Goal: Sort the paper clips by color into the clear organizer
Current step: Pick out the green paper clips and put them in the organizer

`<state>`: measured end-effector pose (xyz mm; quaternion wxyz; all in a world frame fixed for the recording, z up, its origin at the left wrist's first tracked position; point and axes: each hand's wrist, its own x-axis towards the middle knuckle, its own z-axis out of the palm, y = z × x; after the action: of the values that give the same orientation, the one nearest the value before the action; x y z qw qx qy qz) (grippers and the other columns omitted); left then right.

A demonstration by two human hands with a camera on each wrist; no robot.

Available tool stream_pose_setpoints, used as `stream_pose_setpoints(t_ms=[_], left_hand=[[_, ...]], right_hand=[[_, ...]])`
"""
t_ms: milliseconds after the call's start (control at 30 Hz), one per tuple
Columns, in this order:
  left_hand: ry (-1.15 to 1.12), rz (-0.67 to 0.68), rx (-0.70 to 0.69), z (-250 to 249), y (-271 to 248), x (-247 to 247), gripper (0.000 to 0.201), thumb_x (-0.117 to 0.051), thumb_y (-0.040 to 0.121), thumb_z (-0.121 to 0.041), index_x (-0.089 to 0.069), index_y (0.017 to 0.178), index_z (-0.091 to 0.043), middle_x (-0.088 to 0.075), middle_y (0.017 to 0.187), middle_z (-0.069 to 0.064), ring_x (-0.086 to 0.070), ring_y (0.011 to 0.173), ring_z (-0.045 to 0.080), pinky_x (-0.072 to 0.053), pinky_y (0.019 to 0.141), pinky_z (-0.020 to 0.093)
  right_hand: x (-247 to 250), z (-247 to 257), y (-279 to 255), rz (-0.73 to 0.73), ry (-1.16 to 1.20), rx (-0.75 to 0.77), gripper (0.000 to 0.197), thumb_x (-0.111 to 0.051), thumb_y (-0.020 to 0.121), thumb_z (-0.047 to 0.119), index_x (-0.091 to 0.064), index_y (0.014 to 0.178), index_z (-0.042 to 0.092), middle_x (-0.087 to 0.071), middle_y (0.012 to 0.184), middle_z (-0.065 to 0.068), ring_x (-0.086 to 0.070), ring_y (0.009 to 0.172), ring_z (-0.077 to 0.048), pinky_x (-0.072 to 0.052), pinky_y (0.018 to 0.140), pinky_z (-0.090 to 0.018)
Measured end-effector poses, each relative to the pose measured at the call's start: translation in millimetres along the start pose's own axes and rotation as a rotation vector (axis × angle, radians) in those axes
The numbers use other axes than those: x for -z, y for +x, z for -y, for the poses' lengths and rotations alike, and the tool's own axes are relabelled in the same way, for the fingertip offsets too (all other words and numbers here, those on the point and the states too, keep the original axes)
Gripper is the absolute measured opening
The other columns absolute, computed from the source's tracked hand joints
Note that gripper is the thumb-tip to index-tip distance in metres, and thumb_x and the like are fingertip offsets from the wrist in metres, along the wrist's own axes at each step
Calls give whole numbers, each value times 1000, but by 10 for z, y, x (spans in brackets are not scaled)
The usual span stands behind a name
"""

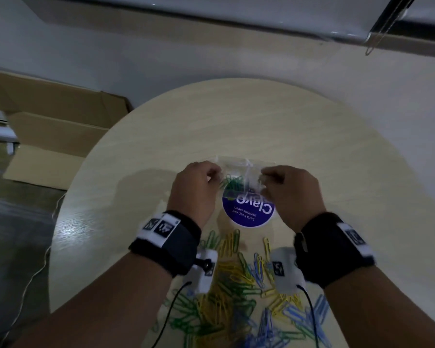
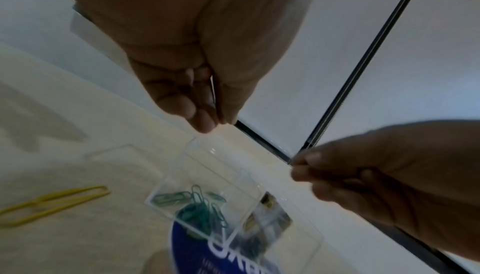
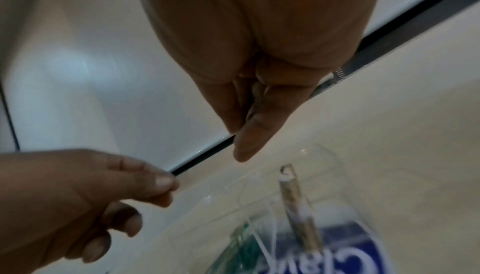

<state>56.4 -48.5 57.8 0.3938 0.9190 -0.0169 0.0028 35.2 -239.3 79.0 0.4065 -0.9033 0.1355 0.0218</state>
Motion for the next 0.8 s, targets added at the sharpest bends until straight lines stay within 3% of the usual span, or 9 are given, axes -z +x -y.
stream_pose_setpoints(t_ms=[67,133,267,333,400,467,533,667,800], left_hand=[[60,53,-54,62,-225,68,12,-59,93,-23,-69,98,-25,-62,94,-5,-58,79,12,-49,75,29],[158,185,-96,178,-500,48,10,-59,92,-27,-68,97,-29,-58,91,-8,-55,78,12,-47,73,29],[318,407,-170,418,-938,-120,18,-58,92,-33,-65,109,-32,-51,99,-9,-51,92,15,-47,74,30],[365,407,-212,494,-1032,-169,21,-62,90,-28,-64,111,-28,-52,101,-6,-51,94,19,-47,74,30],[381,383,-237,544,-1089,-175,24,-65,88,-25,-63,112,-27,-54,101,-5,-51,95,21,-48,75,32],[388,397,-249,560,-1132,-146,26,-68,87,-29,-64,113,-29,-54,103,-7,-49,97,20,-47,78,31],[406,432,-255,569,-1163,-97,30,-71,82,-36,-66,112,-31,-53,104,-10,-46,99,18,-46,81,31],[371,371,-230,629,-1159,-14,41,-77,75,-41,-67,113,-28,-56,107,-4,-46,103,23,-47,83,38],[409,271,-223,574,-1125,-42,18,-61,90,-27,-69,106,-24,-60,100,0,-50,100,27,-48,83,42]], right_hand=[[85,-202,-243,-20,12,-10,11,-65,85,19,-72,89,26,-71,77,8,-66,67,-6,-55,69,-26],[52,-386,-510,57,-127,9,13,-67,84,22,-71,93,31,-67,80,11,-61,67,0,-46,64,-13],[-254,-624,-863,320,-382,90,38,-64,83,34,-60,120,30,-55,109,4,-54,98,-16,-46,85,-29],[-359,-674,-974,343,-461,148,40,-61,83,28,-59,123,25,-53,114,0,-49,104,-23,-45,91,-35],[-400,-700,-1064,321,-485,255,34,-62,80,20,-66,114,22,-59,109,0,-53,97,-25,-51,85,-38],[-403,-740,-1127,298,-482,369,28,-64,74,14,-73,99,23,-68,100,3,-58,90,-24,-55,78,-37],[-375,-782,-1148,305,-430,442,28,-62,70,13,-75,92,23,-72,96,7,-62,90,-21,-54,80,-33],[-303,-808,-1045,202,-308,356,25,-66,70,12,-76,90,23,-74,95,4,-63,88,-22,-44,83,-26],[-421,-670,-831,184,-370,192,13,-60,81,24,-73,83,20,-68,86,-5,-59,82,-30,-48,75,-34]])
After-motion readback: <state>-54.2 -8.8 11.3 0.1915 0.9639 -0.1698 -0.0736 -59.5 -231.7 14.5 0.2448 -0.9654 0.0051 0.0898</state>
